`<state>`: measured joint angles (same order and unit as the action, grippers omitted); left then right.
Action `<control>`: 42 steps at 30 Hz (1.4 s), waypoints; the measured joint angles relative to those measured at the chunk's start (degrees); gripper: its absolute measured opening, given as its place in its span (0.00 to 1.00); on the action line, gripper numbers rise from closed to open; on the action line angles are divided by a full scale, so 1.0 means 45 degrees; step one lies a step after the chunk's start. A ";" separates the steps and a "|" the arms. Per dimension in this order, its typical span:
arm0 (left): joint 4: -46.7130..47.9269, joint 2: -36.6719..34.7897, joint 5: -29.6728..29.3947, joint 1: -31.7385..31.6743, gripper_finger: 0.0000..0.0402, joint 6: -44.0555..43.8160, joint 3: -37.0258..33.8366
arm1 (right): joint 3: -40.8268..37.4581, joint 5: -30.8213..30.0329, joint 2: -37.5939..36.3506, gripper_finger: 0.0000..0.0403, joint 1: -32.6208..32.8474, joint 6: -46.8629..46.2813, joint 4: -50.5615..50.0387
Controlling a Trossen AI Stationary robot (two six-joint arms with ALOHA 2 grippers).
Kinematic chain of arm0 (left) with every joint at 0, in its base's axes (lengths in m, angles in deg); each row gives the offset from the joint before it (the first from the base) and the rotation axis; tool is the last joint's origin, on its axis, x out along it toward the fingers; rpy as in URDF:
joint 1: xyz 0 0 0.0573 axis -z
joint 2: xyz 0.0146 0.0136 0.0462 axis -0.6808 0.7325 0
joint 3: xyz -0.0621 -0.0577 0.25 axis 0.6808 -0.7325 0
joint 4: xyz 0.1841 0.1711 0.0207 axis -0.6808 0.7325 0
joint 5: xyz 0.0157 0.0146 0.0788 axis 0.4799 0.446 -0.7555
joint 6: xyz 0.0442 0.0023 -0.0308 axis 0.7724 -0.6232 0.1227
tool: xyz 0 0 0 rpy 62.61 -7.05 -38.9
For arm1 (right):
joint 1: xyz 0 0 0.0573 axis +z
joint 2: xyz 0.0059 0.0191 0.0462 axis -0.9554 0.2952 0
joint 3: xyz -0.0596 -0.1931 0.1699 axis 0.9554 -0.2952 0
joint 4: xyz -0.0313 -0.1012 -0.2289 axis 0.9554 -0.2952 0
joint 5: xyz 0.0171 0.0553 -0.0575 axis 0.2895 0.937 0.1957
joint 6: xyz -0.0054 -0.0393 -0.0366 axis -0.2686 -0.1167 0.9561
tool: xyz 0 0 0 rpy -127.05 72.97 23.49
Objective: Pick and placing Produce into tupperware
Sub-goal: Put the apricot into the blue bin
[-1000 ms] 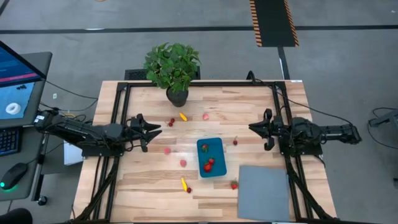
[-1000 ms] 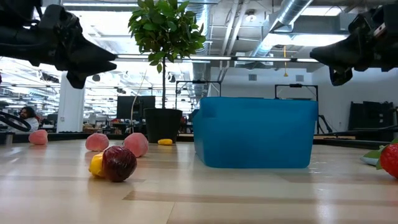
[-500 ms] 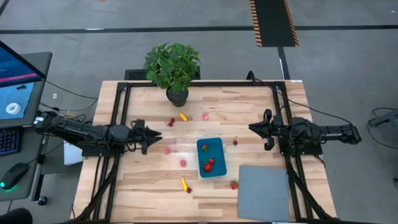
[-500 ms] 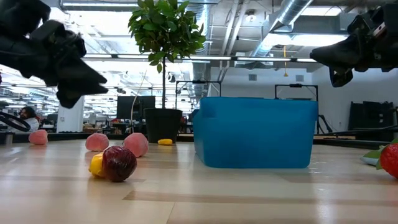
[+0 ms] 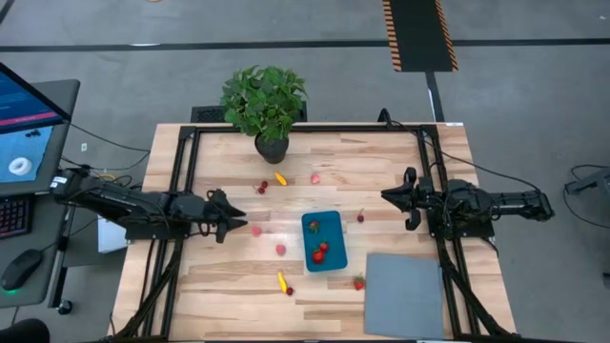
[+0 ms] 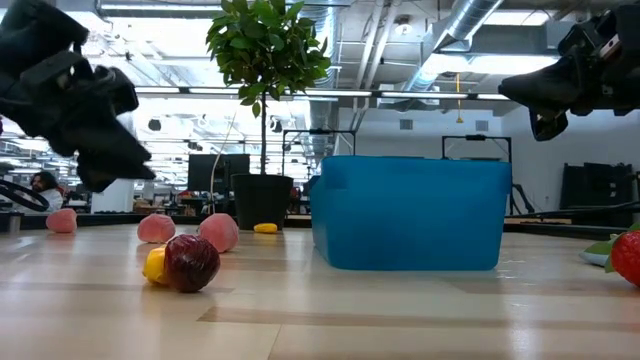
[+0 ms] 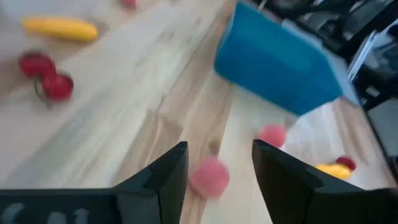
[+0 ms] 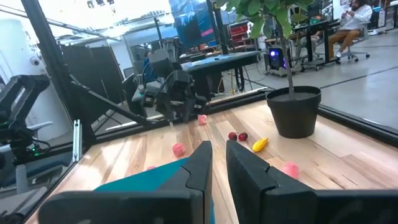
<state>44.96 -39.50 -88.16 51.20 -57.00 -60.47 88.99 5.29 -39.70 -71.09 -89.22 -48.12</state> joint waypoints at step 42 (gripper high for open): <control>-0.0746 1.0952 0.1830 -0.0014 0.49 0.2805 0.4638 | 0.0000 -0.0005 0.0000 0.17 0.0000 -0.0427 -0.0010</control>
<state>41.60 9.78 -79.92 51.13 -44.38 -39.60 88.99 5.27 -39.70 -71.09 -91.14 -48.17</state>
